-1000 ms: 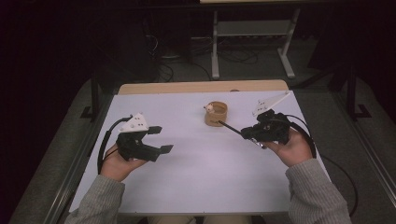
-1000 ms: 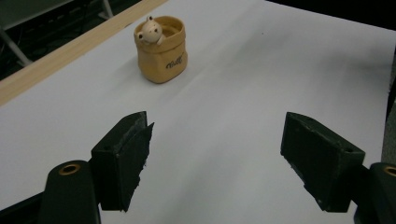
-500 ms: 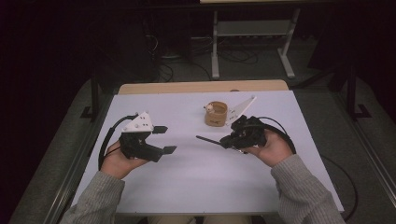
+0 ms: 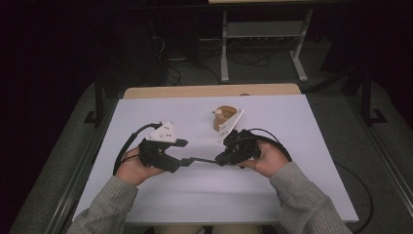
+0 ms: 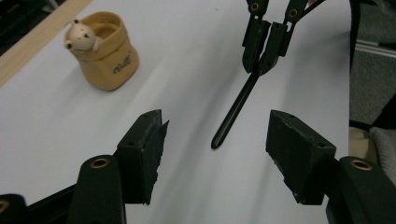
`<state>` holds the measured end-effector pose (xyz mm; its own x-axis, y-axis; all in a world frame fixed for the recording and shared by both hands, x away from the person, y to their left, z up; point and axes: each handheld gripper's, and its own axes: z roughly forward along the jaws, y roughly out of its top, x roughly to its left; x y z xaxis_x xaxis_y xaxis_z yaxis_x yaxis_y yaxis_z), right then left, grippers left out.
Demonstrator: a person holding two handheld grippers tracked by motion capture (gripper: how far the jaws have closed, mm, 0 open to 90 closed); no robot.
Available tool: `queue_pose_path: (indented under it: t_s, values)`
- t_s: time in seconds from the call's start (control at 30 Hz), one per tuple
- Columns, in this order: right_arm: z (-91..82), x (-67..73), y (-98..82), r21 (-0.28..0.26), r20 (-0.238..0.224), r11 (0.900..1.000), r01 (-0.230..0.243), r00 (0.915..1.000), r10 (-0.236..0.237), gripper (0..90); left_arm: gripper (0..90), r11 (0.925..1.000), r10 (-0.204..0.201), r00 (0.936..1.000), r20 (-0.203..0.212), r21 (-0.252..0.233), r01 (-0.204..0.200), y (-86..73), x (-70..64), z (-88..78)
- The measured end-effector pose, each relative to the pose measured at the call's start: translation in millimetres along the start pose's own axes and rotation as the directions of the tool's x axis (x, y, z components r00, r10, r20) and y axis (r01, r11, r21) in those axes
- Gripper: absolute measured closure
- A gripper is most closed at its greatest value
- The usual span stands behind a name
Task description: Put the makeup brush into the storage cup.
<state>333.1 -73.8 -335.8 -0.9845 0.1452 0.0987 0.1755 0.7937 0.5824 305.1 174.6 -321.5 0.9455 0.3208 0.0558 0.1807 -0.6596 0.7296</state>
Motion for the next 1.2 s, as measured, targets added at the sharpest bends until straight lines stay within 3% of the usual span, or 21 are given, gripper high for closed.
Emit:
queue_pose_path:
  t_s: [0.27,0.33,0.5,0.7,0.9,1.03,1.13,1.2]
  values:
    - [10.9,3.9,7.8,0.022,-0.034,0.999,0.037,0.9988,-0.036,83.3,44.1,0.9969,0.052,0.9977,0.044,0.057,-0.054,1.9,-6.2,11.6]
    - [12.9,6.1,11.5,0.015,-0.046,0.999,0.052,0.9976,-0.052,83.2,46.3,0.9931,0.068,0.9954,0.069,0.091,-0.074,2.1,-6.2,17.1]
    - [14.4,9.7,15.6,0.013,-0.057,0.998,0.065,0.9963,-0.064,83.2,54.9,0.9878,0.079,0.9898,0.118,0.125,-0.093,2.0,-8.1,23.8]
    - [21.6,15.3,17.8,0.032,-0.077,0.996,0.089,0.9933,-0.086,83.3,59.9,0.9743,0.096,0.978,0.185,0.184,-0.13,1.6,-13.7,35.4]
    - [26.7,18.5,17.8,0.043,-0.096,0.994,0.104,0.9905,-0.099,83.2,69.1,0.9691,0.097,0.9702,0.222,0.201,-0.143,1.4,-14.9,38.9]
    - [28.9,21.0,18.1,0.034,-0.108,0.993,0.116,0.9879,-0.111,83.2,72.7,0.9594,0.096,0.9621,0.255,0.234,-0.158,1.0,-16.6,43.8]
    - [29.3,21.9,17.9,0.037,-0.108,0.993,0.116,0.9879,-0.112,83.2,75.8,0.958,0.096,0.958,0.27,0.236,-0.163,1.0,-17.6,45.2]
    - [29.0,23.2,17.7,0.032,-0.114,0.992,0.12,0.9868,-0.115,83.3,79.9,0.9533,0.105,0.9511,0.291,0.243,-0.179,1.2,-18.3,46.7]
